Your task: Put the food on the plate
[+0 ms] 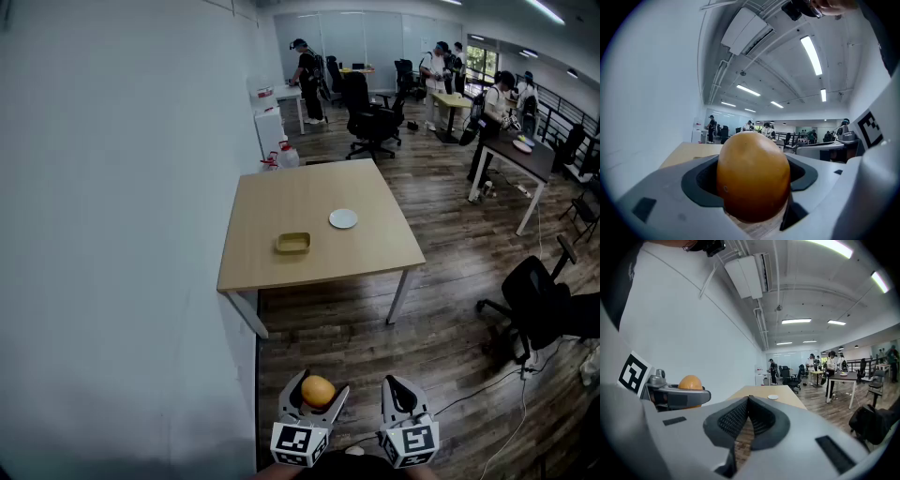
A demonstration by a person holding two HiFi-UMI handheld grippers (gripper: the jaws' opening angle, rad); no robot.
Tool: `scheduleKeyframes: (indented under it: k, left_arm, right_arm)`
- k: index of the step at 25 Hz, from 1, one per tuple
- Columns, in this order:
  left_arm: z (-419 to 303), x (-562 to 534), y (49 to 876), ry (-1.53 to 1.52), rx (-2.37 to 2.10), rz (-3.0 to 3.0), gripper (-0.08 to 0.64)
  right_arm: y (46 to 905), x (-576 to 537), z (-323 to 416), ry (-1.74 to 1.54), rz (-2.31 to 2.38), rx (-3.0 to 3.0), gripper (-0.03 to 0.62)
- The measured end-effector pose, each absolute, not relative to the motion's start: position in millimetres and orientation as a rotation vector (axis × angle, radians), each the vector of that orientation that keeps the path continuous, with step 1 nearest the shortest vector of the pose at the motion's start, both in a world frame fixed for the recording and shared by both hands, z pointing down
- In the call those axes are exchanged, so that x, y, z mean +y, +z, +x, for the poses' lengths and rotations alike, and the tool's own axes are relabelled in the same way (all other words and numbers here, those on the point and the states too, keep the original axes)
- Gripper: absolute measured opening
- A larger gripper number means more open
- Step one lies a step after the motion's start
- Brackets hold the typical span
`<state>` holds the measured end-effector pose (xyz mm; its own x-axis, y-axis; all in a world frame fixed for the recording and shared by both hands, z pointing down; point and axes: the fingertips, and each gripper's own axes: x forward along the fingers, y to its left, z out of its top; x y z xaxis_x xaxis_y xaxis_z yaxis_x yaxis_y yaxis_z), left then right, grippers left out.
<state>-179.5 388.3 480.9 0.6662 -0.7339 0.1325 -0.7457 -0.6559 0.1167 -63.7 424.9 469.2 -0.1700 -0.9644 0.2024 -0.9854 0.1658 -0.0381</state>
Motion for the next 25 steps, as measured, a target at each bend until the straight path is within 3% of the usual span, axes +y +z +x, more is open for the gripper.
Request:
scheduleKeyframes:
  k: [16, 25]
  left_arm:
    - [-141.3, 385.9, 496.2, 0.162, -1.206, 2.733, 0.344]
    - [-92.1, 315.3, 521.8, 0.182, -1.067, 2.739, 0.344]
  right_arm:
    - [496.4, 431.0, -4.7, 0.376, 2.008, -2.308, 0.06]
    - [510.5, 373.4, 30.8, 0.411, 2.046, -2.222, 0.06]
